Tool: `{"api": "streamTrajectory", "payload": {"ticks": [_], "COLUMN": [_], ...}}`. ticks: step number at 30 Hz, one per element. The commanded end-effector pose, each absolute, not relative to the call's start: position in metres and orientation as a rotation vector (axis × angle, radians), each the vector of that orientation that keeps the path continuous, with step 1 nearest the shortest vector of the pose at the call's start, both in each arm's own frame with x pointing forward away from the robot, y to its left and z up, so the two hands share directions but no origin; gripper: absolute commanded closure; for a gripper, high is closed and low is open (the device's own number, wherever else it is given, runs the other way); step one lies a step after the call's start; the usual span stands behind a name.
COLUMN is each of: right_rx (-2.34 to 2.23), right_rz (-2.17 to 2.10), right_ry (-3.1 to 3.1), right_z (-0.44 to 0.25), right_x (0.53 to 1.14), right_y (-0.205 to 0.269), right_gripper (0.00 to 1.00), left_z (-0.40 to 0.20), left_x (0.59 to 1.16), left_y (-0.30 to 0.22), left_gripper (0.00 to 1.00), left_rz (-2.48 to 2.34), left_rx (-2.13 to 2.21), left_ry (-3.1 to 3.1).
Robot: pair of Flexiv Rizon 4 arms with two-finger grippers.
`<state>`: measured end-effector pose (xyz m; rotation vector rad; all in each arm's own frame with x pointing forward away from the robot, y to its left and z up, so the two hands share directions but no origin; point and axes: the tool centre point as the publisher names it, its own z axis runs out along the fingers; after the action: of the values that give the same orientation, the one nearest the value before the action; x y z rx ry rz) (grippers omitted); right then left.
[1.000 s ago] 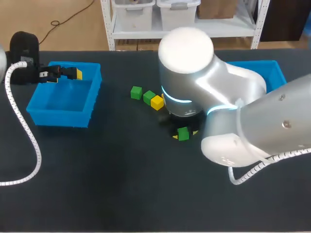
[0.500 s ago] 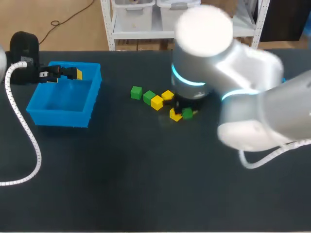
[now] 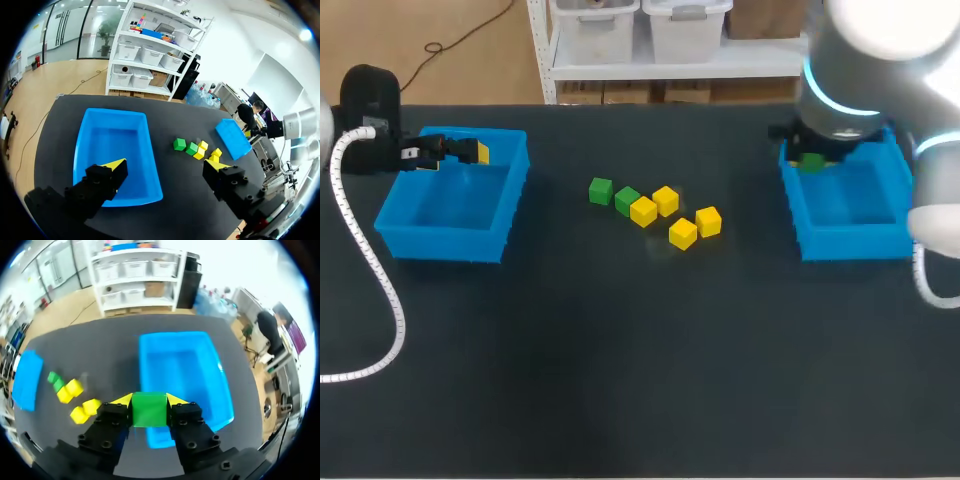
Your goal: Put the green cubes in the right bin and the yellow cubes in the left bin.
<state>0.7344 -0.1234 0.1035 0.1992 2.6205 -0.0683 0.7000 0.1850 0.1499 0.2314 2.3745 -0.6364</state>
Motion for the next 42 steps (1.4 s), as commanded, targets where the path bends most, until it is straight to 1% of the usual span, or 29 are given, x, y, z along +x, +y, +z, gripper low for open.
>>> {"api": "streamTrajectory", "payload": {"ticks": [1, 5, 6, 7, 8, 14, 18, 23, 29, 35, 42], "right_rx": [0.242, 0.306, 0.319, 0.321, 0.327, 0.275, 0.104, -0.216, -0.530, -0.730, -0.830], "right_rz": [-0.028, -0.008, -0.010, -0.014, -0.007, 0.000, 0.010, -0.026, -0.125, -0.212, -0.250], "right_ry": [2.618, 2.640, 2.641, 2.642, 2.646, 2.629, 2.585, 2.521, 2.499, 2.495, 2.514], "right_z": [0.090, 0.087, 0.087, 0.088, 0.088, 0.095, 0.116, 0.149, 0.161, 0.154, 0.137], "right_x": [0.746, 0.754, 0.755, 0.756, 0.757, 0.765, 0.780, 0.799, 0.828, 0.845, 0.857], "right_y": [-0.158, -0.173, -0.176, -0.178, -0.179, -0.177, -0.164, -0.123, -0.068, -0.017, 0.019], "right_gripper": [1.00, 1.00, 0.76, 0.01, 0.00, 0.00, 0.00, 0.00, 0.00, 0.00, 0.00], "left_z": [0.150, 0.150, 0.150, 0.150, 0.150, 0.150, 0.150, 0.150, 0.150, 0.150, 0.150], "left_x": [0.700, 0.700, 0.700, 0.700, 0.700, 0.700, 0.700, 0.700, 0.700, 0.700, 0.700], "left_y": [0.185, 0.185, 0.185, 0.185, 0.185, 0.185, 0.185, 0.185, 0.185, 0.185, 0.185], "left_gripper": [0.00, 0.00, 0.00, 0.00, 0.00, 0.00, 0.00, 0.00, 0.00, 0.00, 0.00], "left_rz": [-0.636, -0.636, -0.636, -0.636, -0.636, -0.636, -0.636, -0.636, -0.636, -0.636, -0.636], "left_rx": [0.231, 0.231, 0.231, 0.231, 0.231, 0.231, 0.231, 0.231, 0.231, 0.231, 0.231], "left_ry": [2.374, 2.374, 2.374, 2.374, 2.374, 2.374, 2.374, 2.374, 2.374, 2.374, 2.374]}}
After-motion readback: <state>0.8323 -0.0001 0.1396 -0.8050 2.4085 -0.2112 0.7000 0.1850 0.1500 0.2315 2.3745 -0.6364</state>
